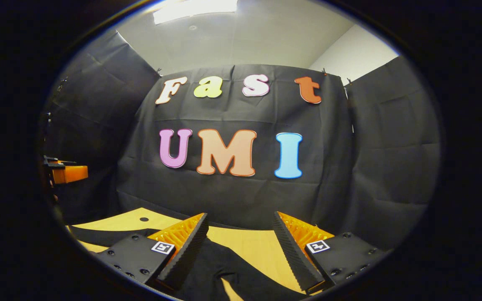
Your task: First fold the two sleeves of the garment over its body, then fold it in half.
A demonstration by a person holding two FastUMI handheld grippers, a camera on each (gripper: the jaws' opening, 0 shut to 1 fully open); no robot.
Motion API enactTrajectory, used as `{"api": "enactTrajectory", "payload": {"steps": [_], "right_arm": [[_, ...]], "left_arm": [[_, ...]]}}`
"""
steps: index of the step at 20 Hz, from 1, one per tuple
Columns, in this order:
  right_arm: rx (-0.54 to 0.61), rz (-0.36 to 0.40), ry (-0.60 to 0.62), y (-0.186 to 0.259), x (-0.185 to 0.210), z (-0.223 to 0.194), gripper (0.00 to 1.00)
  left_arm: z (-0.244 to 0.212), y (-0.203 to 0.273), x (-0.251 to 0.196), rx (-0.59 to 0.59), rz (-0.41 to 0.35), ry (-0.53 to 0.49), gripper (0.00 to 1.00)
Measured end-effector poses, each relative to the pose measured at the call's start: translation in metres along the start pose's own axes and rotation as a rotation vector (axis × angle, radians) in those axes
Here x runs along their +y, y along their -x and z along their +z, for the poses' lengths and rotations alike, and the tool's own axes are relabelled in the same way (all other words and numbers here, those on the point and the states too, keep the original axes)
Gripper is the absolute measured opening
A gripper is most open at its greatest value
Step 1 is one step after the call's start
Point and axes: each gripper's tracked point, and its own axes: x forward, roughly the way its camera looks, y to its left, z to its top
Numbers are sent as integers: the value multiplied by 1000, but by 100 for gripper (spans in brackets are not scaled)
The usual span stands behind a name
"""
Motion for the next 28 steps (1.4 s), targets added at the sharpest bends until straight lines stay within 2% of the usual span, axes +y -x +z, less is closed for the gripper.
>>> {"api": "enactTrajectory", "payload": {"steps": [7, 10, 15, 18, 23, 28], "right_arm": [[110, -75, 77, -9, -68, -44, 98], [186, -82, 117, -8, -93, -69, 99], [392, -34, 120, -1, -120, -136, 98], [478, -34, 143, 8, -136, -166, 98], [634, 12, 157, 17, -144, -220, 100], [831, 50, 159, 49, -158, -275, 99]], "left_arm": [[-3, -2, -8, 9, 7, -24, 94], [-6, -2, -11, 17, 14, -29, 93], [-7, -3, -20, 25, 9, -47, 94], [-11, -4, -28, 36, 6, -53, 93], [-18, -2, -39, 56, 11, -63, 94], [-24, 0, -52, 71, 17, -70, 93]]}}
